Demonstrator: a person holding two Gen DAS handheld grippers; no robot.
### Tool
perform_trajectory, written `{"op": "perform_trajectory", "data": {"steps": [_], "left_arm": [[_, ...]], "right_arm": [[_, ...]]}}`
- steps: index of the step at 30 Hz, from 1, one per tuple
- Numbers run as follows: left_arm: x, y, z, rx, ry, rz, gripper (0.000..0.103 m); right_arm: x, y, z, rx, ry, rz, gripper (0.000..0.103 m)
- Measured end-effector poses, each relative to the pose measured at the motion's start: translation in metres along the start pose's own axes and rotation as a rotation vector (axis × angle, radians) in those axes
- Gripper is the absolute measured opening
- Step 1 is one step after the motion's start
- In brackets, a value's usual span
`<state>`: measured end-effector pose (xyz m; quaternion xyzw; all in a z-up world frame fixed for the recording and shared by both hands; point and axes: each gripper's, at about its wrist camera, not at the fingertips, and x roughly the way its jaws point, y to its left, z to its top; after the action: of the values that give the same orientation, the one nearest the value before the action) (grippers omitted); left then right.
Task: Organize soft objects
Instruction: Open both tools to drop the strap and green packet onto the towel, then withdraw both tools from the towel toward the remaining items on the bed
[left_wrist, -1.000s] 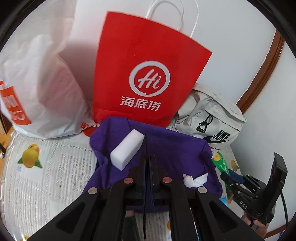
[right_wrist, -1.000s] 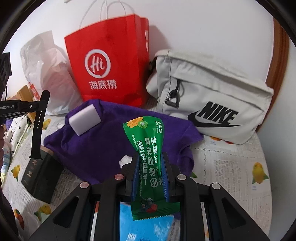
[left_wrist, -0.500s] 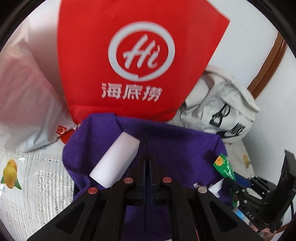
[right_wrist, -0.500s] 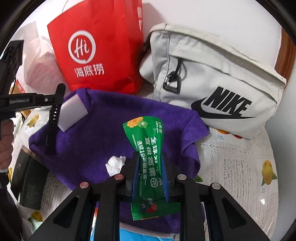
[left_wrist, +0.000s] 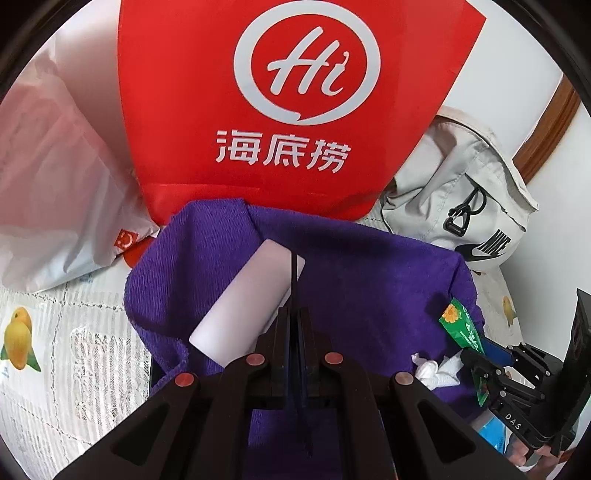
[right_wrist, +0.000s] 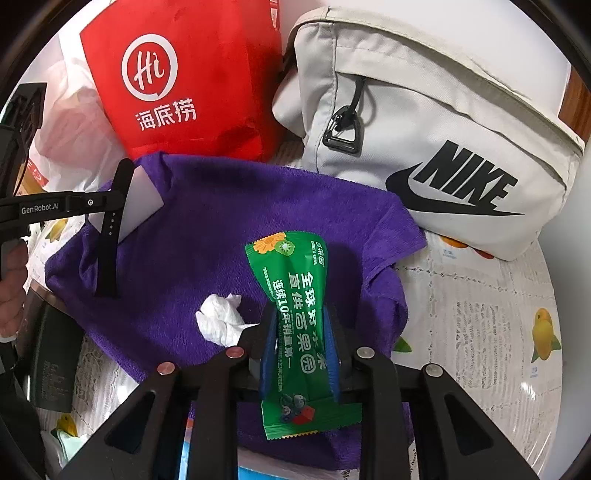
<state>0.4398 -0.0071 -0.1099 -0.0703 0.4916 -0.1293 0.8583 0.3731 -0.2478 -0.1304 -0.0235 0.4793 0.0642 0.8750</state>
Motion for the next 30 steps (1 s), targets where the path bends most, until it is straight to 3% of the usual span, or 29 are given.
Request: {"op": "perform_trajectory", "data": {"steps": [3, 5, 6, 13, 22, 26, 30], "left_arm": [[-0.001, 0.0, -0.001, 0.006, 0.015, 0.003, 0.008], [-0.004, 0.002, -0.003, 0.003, 0.023, 0.012, 0.028], [-0.005, 0.002, -0.004, 0.001, 0.02, 0.013, 0.03], [-0.024, 0.005, -0.015, 0.0, 0.015, 0.019, 0.031], [-0.079, 0.003, -0.041, -0.001, -0.027, 0.042, 0.036], [-0.103, 0.001, -0.063, -0.001, -0.04, 0.045, 0.045], [-0.128, -0.005, -0.09, 0.009, -0.056, 0.047, 0.045]], "right_arm": [[-0.001, -0.001, 0.0, 0.008, -0.004, 0.011, 0.03], [0.0, -0.001, 0.0, 0.01, -0.006, 0.02, 0.033], [0.0, -0.001, 0.0, 0.009, -0.005, 0.023, 0.033], [-0.011, 0.005, -0.002, -0.019, -0.021, 0.015, 0.044], [-0.063, 0.016, -0.018, -0.016, -0.084, 0.012, 0.046], [-0.093, 0.023, -0.036, -0.008, -0.112, 0.021, 0.046], [-0.12, 0.032, -0.064, -0.01, -0.12, 0.02, 0.046]]}}
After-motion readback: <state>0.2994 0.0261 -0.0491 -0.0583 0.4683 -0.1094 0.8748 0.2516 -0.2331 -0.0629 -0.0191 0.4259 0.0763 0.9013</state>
